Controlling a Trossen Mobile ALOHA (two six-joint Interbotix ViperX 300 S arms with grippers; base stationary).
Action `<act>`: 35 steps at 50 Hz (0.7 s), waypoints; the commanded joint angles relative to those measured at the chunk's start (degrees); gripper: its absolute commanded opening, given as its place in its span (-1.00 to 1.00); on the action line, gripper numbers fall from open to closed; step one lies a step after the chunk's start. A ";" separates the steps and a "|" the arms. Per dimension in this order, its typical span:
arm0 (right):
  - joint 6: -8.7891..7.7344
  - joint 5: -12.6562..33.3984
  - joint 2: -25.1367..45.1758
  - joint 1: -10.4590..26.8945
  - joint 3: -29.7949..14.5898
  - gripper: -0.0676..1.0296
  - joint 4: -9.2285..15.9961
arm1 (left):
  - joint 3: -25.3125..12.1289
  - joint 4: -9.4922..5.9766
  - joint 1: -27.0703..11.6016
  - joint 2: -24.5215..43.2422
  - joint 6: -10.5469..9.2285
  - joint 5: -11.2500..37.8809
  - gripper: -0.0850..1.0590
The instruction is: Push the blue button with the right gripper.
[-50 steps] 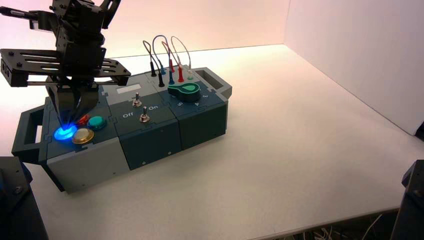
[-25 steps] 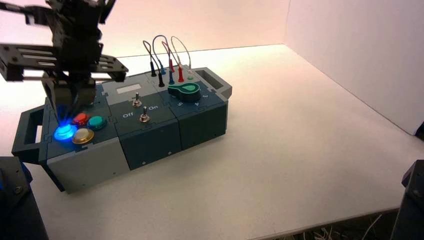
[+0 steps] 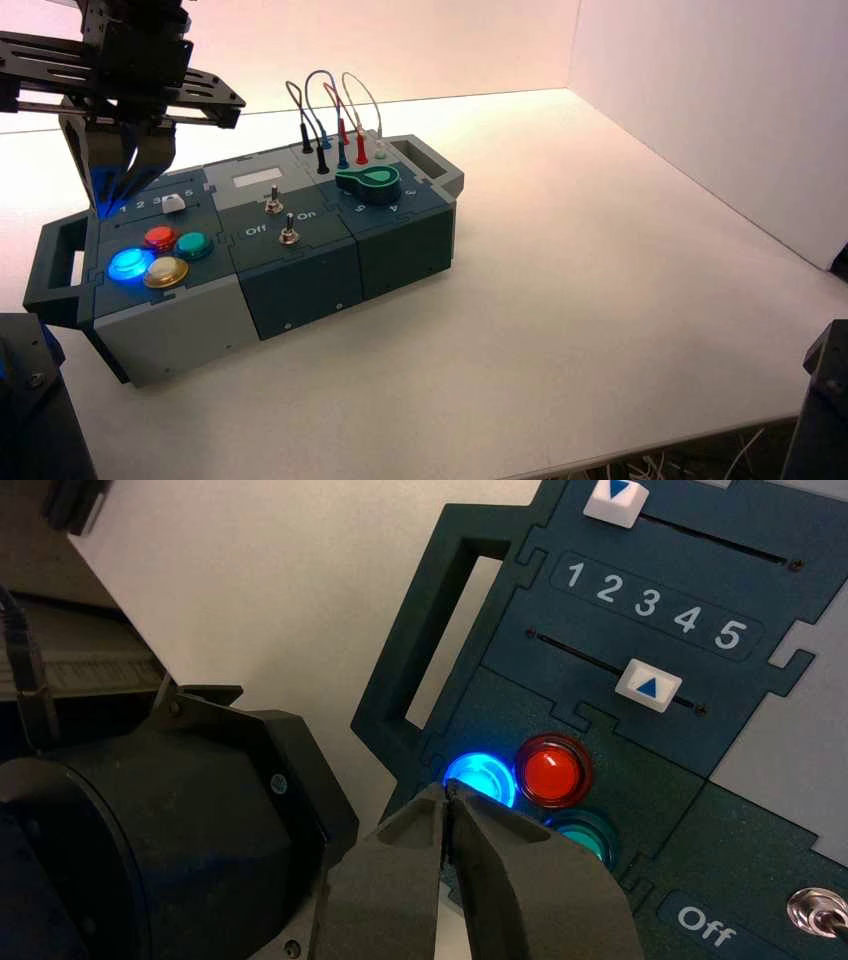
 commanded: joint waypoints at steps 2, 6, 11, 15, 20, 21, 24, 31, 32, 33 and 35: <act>-0.26 -0.18 -2.99 -0.18 -1.67 -0.91 -0.26 | -0.70 0.18 0.35 0.53 -0.18 -0.44 -0.92; -0.18 -0.18 -3.25 -0.35 -1.67 -0.92 -0.44 | -0.70 0.18 0.35 0.53 -0.18 -0.44 -0.92; -0.26 -0.18 -3.69 -0.79 -1.67 -0.91 -0.70 | -0.53 0.18 0.35 0.53 -0.18 -0.44 -0.92; -0.26 -0.18 -3.87 -0.97 -1.76 -0.91 -0.79 | -0.35 0.26 0.35 0.53 -0.09 -0.44 -0.92; -0.26 -0.09 -3.96 -1.05 -1.85 -0.91 -0.79 | -0.26 0.26 0.35 0.44 -0.09 -0.44 -0.92; -0.26 0.18 -4.04 -1.14 -1.93 -0.91 -0.79 | -0.35 0.26 0.35 0.53 -0.09 -0.44 -0.92; -0.26 0.26 -4.04 -1.14 -2.20 -0.91 -0.79 | -0.26 0.26 0.35 0.53 0.00 -0.44 -0.92; -0.26 0.35 -4.04 -1.23 -3.25 -0.91 -0.79 | -0.18 0.35 0.35 0.53 -0.09 -0.53 -0.92; -0.26 0.35 -4.04 -1.23 -3.25 -0.91 -0.79 | -0.09 0.26 0.35 0.44 -0.18 -0.53 -0.92; -0.26 0.35 -3.96 -1.23 -3.43 -0.91 -0.79 | 0.00 0.35 0.35 0.44 -0.18 -0.62 -0.92; -0.26 0.35 -3.96 -1.14 -3.60 -0.91 -0.79 | 0.18 0.35 0.35 0.53 -0.35 -0.97 -0.92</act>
